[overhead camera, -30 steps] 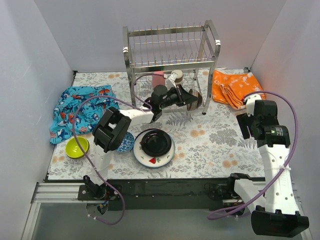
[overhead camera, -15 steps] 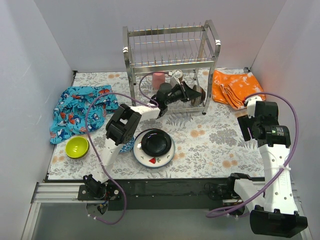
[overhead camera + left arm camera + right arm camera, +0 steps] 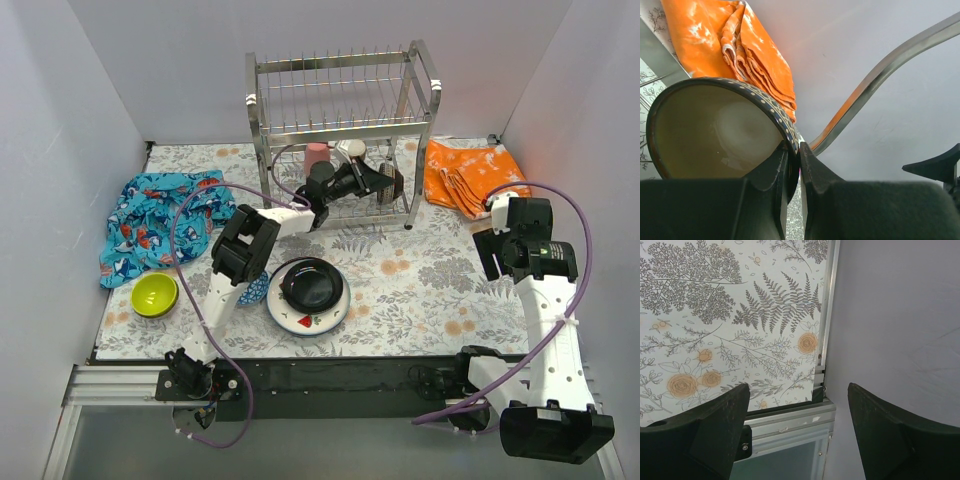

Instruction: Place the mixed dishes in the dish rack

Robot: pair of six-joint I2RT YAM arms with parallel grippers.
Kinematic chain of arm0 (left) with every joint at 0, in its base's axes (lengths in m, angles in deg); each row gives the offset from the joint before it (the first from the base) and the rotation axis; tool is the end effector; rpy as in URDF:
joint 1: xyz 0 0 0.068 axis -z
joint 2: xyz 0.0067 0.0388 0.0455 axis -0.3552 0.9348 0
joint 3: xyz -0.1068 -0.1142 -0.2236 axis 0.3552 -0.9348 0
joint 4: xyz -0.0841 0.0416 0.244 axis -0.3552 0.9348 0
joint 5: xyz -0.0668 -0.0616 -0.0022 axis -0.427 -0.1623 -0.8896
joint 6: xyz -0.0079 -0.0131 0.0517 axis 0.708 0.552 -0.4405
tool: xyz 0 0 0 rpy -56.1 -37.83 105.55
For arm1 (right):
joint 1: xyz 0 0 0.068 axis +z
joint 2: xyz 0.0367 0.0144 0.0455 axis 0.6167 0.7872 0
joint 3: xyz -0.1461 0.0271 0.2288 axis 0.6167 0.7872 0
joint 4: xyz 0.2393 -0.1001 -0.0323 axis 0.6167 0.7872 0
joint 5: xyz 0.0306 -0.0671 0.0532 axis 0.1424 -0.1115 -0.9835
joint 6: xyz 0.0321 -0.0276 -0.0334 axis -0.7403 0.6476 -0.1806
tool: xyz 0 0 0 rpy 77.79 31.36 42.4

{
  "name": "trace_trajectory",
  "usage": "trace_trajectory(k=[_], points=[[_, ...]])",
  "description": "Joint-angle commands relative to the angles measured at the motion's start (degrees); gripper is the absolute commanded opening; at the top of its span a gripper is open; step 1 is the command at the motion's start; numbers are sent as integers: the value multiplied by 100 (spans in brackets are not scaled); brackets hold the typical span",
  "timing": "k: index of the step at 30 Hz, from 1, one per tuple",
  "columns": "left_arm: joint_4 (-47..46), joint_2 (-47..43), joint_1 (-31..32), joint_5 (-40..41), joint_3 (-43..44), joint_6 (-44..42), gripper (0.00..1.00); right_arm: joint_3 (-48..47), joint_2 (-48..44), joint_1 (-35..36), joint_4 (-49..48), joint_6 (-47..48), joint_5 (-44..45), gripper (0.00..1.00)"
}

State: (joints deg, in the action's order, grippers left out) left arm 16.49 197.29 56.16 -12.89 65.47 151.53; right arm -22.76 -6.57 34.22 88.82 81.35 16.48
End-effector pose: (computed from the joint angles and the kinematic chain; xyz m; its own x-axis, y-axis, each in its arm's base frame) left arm 0.4388 -0.3320 0.1784 -0.8956 -0.4371 0.0826 -0.0435 -0.0987 -0.9942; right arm 0.1661 -0.0231 0.3388 -0.8035 -0.3279 -0.4969 -0.0471 0.8671 -0.4959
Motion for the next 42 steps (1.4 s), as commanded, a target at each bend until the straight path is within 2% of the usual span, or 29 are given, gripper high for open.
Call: trace_trajectory(k=[1, 12, 23, 38, 42], points=[[-483, -11, -29, -410, 55, 217, 0, -80, -41, -54, -59, -21, -37, 87], [-713, 112, 323, -271, 688, 411, 0, 298, -489, -168, 179, 31, -107, 87], [-686, 244, 183, -130, 276, 674, 0, 368, -436, -221, 117, 23, -213, 86], [-1003, 622, 16, -254, 188, 1280, 0, 448, -322, -432, 64, 40, -301, 85], [-1135, 280, 7, -402, -295, 984, 46, 456, -270, -449, -32, 31, -379, 85]])
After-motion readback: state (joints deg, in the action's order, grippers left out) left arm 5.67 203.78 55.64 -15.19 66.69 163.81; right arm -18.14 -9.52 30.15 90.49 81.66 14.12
